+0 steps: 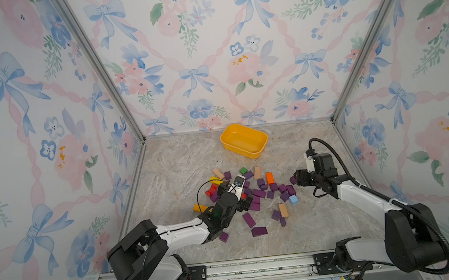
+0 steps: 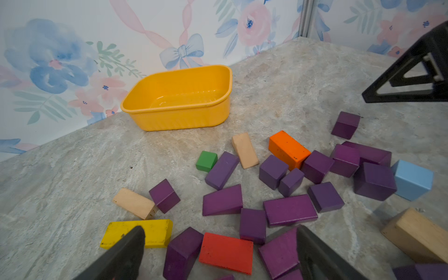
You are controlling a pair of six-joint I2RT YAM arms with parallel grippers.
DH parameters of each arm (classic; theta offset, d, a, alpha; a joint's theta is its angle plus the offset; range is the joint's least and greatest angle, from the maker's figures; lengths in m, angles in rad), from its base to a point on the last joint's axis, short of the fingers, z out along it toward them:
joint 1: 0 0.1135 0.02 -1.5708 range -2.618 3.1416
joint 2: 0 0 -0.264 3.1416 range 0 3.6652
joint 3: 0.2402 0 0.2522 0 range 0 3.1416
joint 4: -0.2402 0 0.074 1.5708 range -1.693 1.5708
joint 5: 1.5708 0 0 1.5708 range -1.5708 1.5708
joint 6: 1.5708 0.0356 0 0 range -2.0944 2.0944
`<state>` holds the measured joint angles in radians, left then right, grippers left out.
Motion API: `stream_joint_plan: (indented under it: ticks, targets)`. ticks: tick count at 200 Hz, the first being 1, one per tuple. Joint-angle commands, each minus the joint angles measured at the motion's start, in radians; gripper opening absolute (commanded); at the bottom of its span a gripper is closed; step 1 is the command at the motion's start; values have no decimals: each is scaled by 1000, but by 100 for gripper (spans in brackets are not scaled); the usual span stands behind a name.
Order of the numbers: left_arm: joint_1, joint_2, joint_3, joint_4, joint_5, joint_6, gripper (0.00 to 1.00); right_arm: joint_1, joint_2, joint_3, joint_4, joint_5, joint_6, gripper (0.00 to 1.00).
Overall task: Pick purple bricks into the storage bin
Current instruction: Pick up the building block from the center of the board.
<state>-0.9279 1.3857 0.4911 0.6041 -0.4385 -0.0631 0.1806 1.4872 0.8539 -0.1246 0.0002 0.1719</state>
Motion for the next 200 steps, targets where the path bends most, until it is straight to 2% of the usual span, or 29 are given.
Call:
stream_joint_plan:
  ticks: [1,57,200]
  targets:
    - [-12,-6,23,-4,62,-21,98,11,53,69,-77,10,40,72]
    - [-13,-7,3,-4,60,-30,98,14,118,109,-133,6,88,69]
    - [-12,-22,-29,0,79,-47,98,37,157,109,-142,21,115,66]
